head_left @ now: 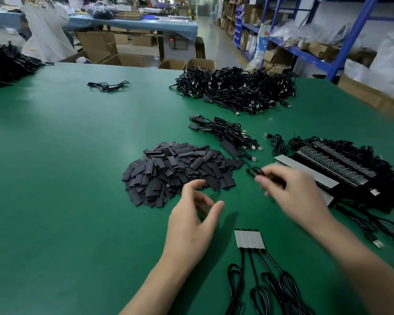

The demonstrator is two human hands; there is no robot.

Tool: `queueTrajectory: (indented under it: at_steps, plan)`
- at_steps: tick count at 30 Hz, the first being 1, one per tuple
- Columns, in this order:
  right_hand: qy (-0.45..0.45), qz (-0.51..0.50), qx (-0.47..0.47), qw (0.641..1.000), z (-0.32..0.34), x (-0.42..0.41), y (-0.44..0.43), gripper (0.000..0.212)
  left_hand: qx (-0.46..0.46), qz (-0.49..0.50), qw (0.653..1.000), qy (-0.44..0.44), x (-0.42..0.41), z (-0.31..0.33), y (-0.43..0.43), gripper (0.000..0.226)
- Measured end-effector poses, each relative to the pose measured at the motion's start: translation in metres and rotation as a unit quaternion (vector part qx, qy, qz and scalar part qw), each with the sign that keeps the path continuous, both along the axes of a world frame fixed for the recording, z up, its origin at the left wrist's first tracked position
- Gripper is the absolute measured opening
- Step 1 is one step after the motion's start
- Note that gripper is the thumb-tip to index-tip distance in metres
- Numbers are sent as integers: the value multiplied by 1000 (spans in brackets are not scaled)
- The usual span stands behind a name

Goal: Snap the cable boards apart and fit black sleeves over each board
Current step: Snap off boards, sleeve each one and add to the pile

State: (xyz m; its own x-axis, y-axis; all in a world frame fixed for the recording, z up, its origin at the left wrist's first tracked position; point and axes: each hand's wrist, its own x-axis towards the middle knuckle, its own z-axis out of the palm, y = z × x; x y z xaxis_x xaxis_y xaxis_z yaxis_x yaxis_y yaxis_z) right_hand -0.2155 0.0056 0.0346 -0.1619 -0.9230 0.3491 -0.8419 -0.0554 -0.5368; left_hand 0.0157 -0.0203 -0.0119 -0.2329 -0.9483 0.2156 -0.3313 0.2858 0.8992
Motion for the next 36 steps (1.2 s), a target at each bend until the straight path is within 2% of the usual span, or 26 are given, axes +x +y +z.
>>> queueTrajectory:
  at_steps: [2,4,7,9,10,12,15,18,21,26,29,31,36]
  plan:
    - [46,-14,-30,998,20,-1,-34,23,-73,-38,988,-128,0,1,3,36]
    - [77,-23,-29,996,42,-1,-74,25,-114,-83,965,-222,0,1,7,52]
    - [95,-50,-1,994,74,2,-118,36,-135,-116,943,-282,2,1,11,68]
    - [82,-46,15,995,81,7,-124,42,-141,-138,934,-299,5,0,10,68]
    - [71,-32,11,997,79,11,-118,39,-144,-149,930,-304,5,1,10,65]
    - [42,-1,6,999,65,20,-91,25,-142,-171,929,-296,4,1,8,58]
    - [-35,18,58,998,25,27,-31,15,-131,-190,939,-255,1,2,8,48]
    - [-147,20,123,981,-12,29,25,17,-31,-217,967,-133,0,5,9,41]
    - [-224,31,141,964,-30,32,50,9,44,-246,968,-9,0,4,10,40]
    - [-307,52,134,941,-31,41,54,13,100,-254,959,77,3,4,9,37]
    - [-319,41,117,940,-32,46,59,12,112,-246,958,92,1,6,11,22]
    - [-333,42,115,935,-34,50,60,9,98,-218,968,71,0,7,11,9]
    - [-431,41,101,896,-38,63,58,26,28,-172,985,2,-5,4,16,40]
